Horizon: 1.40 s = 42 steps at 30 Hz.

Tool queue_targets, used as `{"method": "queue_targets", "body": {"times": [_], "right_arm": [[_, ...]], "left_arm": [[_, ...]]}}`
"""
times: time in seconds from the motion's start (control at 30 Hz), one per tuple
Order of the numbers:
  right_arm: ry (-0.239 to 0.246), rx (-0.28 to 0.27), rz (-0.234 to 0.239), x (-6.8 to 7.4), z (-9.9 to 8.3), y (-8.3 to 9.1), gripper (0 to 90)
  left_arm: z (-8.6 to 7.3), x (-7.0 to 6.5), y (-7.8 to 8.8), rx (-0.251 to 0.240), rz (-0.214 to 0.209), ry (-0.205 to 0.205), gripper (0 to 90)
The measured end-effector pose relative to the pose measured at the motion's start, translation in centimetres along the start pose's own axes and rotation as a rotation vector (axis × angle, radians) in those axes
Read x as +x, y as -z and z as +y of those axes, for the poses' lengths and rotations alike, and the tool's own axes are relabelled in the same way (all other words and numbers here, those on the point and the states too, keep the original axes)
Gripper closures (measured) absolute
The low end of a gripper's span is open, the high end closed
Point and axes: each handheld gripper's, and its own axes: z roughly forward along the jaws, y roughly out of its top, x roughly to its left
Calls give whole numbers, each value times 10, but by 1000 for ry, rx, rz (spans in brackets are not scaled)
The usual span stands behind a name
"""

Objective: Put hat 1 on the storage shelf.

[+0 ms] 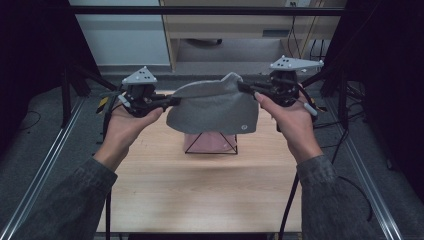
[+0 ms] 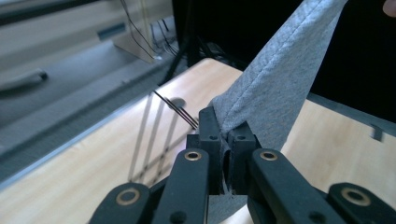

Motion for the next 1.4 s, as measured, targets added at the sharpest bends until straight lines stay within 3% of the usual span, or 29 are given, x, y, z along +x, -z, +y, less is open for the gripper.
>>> {"method": "queue_targets", "body": {"times": [0.23,0.33,0.53,0.6,1.0,1.4], "right_arm": [[-3,-21,-43,-21,20,-15,865],[-15,-25,-68,-34,23,-23,865],[-51,-53,-84,-53,23,-30,866],[-53,-62,-82,-57,22,-30,866],[-82,-126,-110,-71,16,-41,866],[-89,-96,-107,-76,9,-58,866]], "left_arm": [[22,22,-14,-41,18,34,877],[31,30,-23,-44,33,30,877],[39,36,-38,-69,37,35,878],[39,37,-41,-75,43,24,878],[37,46,-64,-118,69,58,878],[27,57,-71,-104,80,76,878]]}}
